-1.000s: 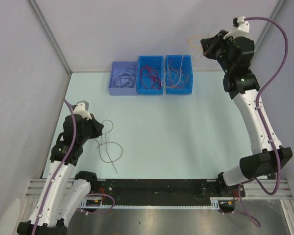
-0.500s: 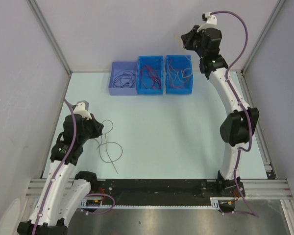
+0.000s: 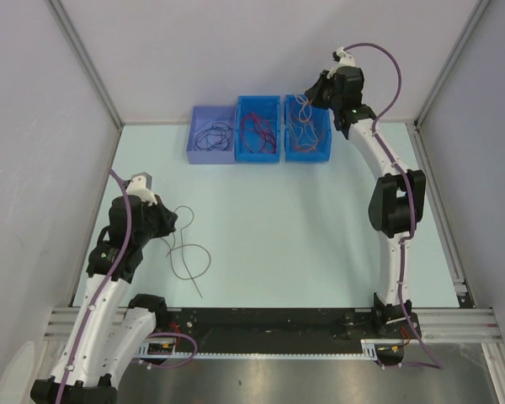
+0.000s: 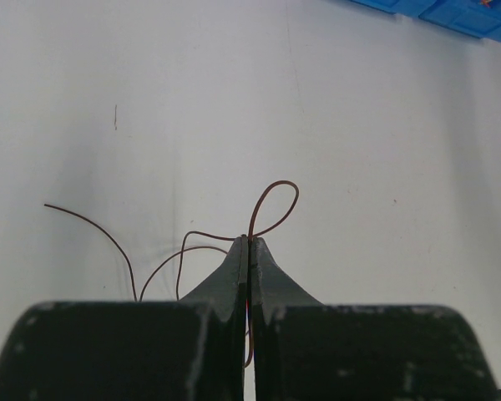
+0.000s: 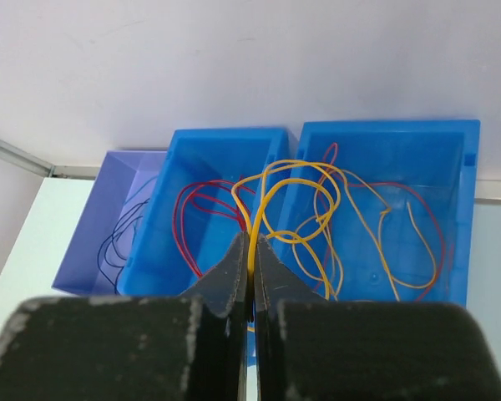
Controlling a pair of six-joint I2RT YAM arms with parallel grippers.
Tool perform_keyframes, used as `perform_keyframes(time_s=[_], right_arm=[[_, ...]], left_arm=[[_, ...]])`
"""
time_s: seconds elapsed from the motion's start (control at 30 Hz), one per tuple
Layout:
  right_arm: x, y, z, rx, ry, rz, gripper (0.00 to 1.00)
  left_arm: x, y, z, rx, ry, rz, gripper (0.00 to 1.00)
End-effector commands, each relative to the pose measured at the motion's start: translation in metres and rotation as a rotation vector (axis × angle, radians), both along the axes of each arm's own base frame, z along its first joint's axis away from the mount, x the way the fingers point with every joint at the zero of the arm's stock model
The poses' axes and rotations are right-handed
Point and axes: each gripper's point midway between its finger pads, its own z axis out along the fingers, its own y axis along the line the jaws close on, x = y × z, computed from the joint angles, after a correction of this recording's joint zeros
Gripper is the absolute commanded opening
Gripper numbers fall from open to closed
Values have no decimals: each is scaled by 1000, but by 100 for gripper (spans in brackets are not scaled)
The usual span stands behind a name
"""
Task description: Untangle the cables
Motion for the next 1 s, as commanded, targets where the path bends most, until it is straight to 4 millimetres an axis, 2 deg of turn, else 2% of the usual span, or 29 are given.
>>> perform_keyframes(time_s=[0.0, 0.17, 0.2, 0.23, 0.3, 0.33, 0.43, 0.47, 0.53, 0.57, 0.6, 0.7, 0.77, 0.9, 0.93, 0.97], right_arm=[[-8, 4, 53, 34, -114, 17, 0], [-7, 1, 62, 22, -134, -6, 0], [-4, -3, 63, 10, -136, -45, 9], [0, -7, 59, -5, -124, -75, 55], [1, -15, 64, -33, -96, -129, 87], [3, -14, 57, -38, -74, -127, 97], [-1, -16, 55, -49, -51, -128, 98], [-3, -17, 61, -48, -59, -128, 98], [-7, -16, 57, -52, -51, -124, 98], [-11, -17, 69, -44, -77, -125, 98], [-12, -16, 70, -44, -86, -123, 98], [-15, -4, 76, -55, -109, -79, 98], [-20, 13, 85, -34, -133, 5, 98], [-21, 27, 76, 15, -99, 84, 97], [-22, 24, 67, 0, -64, 65, 96], [-17, 8, 59, -23, -41, -21, 96]], left_arm=[[4, 1, 5, 0, -30, -3, 0], [5, 2, 6, 1, -32, 1, 0], [5, 2, 6, 1, -32, 3, 0], [5, 2, 6, 1, -32, 1, 0], [5, 2, 5, 1, -30, 1, 0], [5, 2, 6, 1, -32, 1, 0], [5, 2, 6, 0, -32, 0, 0], [4, 2, 6, 0, -33, 0, 0], [4, 2, 6, 0, -35, 1, 0], [4, 2, 7, 0, -36, 1, 0], [4, 2, 7, 0, -38, 0, 0], [4, 2, 7, 0, -39, 1, 0], [4, 2, 8, 0, -41, 1, 0], [4, 3, 9, 1, -47, 8, 0], [3, 3, 9, 1, -49, 9, 0], [3, 3, 10, 1, -50, 9, 0]])
